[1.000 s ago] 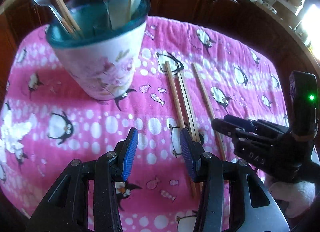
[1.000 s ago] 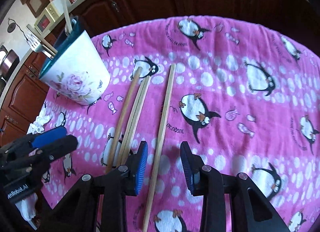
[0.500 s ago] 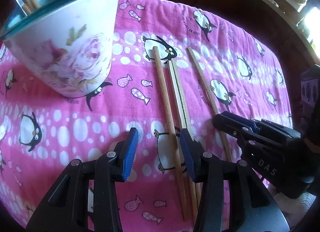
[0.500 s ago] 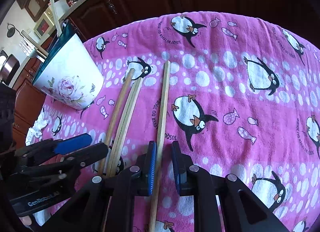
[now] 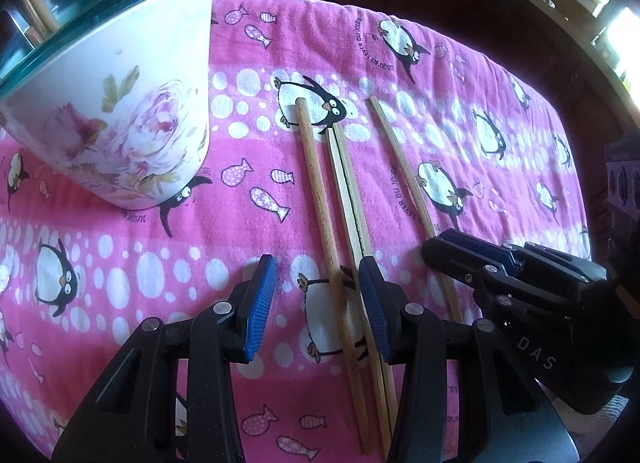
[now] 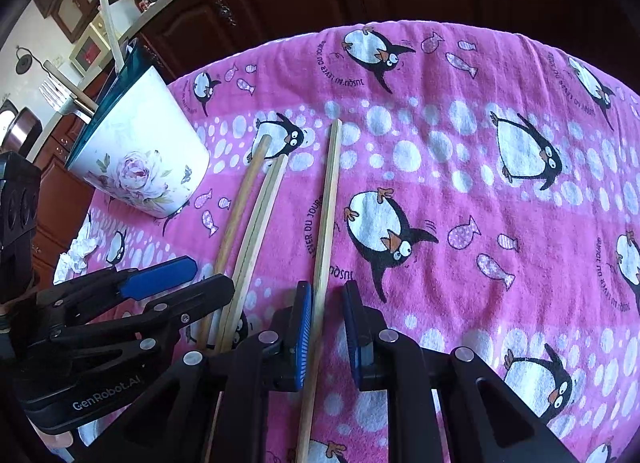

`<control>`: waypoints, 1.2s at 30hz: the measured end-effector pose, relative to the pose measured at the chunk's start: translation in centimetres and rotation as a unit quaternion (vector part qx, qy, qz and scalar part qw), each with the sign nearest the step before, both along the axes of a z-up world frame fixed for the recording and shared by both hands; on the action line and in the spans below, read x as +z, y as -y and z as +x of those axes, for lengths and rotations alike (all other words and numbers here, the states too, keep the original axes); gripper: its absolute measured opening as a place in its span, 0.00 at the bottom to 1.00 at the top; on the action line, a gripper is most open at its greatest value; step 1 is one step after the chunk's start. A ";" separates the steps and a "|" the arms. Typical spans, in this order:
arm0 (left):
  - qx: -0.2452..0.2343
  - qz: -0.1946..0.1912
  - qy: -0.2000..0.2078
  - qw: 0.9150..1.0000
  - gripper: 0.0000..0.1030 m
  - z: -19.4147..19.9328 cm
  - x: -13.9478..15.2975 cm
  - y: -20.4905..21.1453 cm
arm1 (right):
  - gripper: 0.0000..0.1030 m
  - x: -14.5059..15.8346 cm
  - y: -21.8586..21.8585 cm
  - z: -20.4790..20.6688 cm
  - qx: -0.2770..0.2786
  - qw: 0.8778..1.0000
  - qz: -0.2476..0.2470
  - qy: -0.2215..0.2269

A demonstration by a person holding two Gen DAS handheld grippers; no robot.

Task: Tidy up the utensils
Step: 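Move both open grippers back toward the remaining chopsticks on the cloth, then close the left gripper on a wooden chopstick while the right grasps another chopstick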

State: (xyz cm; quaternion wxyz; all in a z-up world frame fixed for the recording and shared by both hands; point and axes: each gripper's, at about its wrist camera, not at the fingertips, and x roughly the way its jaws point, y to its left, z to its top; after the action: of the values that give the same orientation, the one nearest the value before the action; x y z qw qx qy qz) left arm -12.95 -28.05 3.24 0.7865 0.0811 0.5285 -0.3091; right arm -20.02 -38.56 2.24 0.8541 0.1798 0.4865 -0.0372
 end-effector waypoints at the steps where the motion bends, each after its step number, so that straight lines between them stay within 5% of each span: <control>1: -0.001 -0.001 -0.001 1.000 0.37 0.0 0.0 0.0 | 0.14 0.0 -0.1 0.0 0.001 1.000 -0.001 0.000; 12: -0.015 -0.007 -0.003 1.000 0.07 -0.1 0.0 0.2 | 0.07 0.0 0.0 -0.3 0.003 1.000 0.003 0.002; 31: -0.036 0.010 -0.023 0.999 0.05 -5.9 0.0 -10.7 | 0.06 0.1 -2.1 -11.4 0.028 0.998 0.031 -0.049; 36: -0.042 0.018 -0.035 0.998 0.05 -6.8 0.3 -11.8 | 0.29 1.2 -2.2 -10.5 0.026 0.998 0.026 -0.043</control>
State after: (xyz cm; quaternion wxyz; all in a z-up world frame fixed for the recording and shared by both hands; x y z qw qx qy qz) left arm -19.74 -16.25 3.58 0.7522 0.1068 0.5572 -0.3352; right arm -30.56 -36.38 3.49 0.8283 0.1873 0.5279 -0.0098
